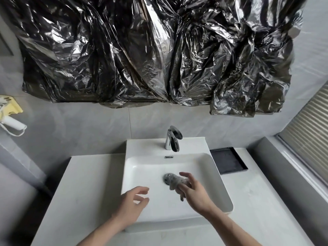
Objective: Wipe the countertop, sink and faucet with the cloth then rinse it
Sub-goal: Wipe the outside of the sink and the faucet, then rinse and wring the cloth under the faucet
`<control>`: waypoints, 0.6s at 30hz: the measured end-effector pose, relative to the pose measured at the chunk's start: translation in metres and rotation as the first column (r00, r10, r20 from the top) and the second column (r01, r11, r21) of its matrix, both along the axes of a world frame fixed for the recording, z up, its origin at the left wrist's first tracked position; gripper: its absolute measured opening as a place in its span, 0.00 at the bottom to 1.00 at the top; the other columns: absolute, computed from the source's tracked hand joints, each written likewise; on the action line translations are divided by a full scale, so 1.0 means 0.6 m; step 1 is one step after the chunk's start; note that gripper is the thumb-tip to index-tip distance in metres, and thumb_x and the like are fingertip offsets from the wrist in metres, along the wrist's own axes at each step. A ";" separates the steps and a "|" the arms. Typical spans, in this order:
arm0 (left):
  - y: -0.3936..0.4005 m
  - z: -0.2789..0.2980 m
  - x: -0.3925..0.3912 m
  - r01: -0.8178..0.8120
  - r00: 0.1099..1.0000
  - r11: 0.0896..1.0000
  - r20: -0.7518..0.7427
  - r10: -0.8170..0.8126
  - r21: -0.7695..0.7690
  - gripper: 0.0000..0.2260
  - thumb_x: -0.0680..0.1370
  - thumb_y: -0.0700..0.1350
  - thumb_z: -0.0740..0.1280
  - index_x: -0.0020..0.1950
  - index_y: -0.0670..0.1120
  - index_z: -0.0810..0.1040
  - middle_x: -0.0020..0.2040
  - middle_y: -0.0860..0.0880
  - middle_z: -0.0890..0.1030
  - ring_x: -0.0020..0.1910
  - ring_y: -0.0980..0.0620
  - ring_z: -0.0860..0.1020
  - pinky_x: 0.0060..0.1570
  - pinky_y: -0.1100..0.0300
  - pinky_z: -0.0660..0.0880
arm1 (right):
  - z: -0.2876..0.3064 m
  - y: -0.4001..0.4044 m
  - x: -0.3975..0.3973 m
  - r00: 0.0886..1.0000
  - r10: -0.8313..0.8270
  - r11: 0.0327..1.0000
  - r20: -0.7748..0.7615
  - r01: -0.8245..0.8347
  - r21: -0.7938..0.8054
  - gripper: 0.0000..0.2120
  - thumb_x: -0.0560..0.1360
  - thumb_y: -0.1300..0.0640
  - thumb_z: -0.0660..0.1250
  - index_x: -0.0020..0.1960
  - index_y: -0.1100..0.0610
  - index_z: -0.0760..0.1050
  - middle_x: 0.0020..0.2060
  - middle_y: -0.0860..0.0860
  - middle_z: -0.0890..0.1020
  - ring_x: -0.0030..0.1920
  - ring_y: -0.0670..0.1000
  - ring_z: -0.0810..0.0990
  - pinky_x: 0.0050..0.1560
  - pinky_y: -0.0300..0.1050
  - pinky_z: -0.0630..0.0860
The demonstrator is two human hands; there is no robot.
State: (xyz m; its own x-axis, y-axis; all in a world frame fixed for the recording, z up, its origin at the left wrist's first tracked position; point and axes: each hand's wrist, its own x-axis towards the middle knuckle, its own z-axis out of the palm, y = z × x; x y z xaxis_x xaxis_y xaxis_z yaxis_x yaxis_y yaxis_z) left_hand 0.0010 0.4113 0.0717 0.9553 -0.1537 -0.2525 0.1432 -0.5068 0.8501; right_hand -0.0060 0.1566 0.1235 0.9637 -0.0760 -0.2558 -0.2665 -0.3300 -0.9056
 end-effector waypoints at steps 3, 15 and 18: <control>-0.059 0.060 -0.001 0.042 0.998 0.977 -0.039 -0.051 -0.209 0.08 0.78 0.45 0.73 0.56 0.55 0.84 0.51 0.55 0.87 0.46 0.53 0.85 0.48 0.58 0.81 | 0.023 -0.004 -0.013 0.998 0.062 0.998 -0.007 -0.061 0.029 0.09 0.83 0.61 0.62 0.60 0.53 0.78 0.34 0.47 0.84 0.35 0.45 0.81 0.37 0.42 0.74; -0.158 0.124 0.005 -0.177 0.951 0.965 0.219 0.218 -0.192 0.05 0.76 0.42 0.76 0.41 0.51 0.86 0.46 0.56 0.85 0.48 0.55 0.83 0.43 0.65 0.78 | 0.068 -0.101 -0.020 0.991 0.125 0.990 0.039 -0.127 0.055 0.26 0.87 0.55 0.57 0.32 0.49 0.77 0.28 0.48 0.78 0.34 0.52 0.74 0.41 0.46 0.72; -0.164 0.120 0.015 -0.197 0.941 0.955 0.231 0.248 -0.223 0.05 0.77 0.41 0.75 0.43 0.50 0.85 0.48 0.56 0.84 0.49 0.55 0.83 0.43 0.62 0.79 | 0.061 -0.128 -0.009 0.999 0.019 0.978 0.046 -0.028 0.206 0.24 0.87 0.52 0.58 0.38 0.58 0.84 0.35 0.64 0.85 0.45 0.56 0.86 0.56 0.51 0.79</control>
State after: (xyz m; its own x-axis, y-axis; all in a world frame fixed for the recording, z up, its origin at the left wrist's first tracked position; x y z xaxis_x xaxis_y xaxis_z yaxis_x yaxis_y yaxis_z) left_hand 0.0099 0.3127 0.1437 0.9987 0.0491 0.0155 0.0004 -0.3086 0.9512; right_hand -0.0115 0.0798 0.1603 0.9752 -0.0032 -0.2212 -0.2195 -0.1406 -0.9654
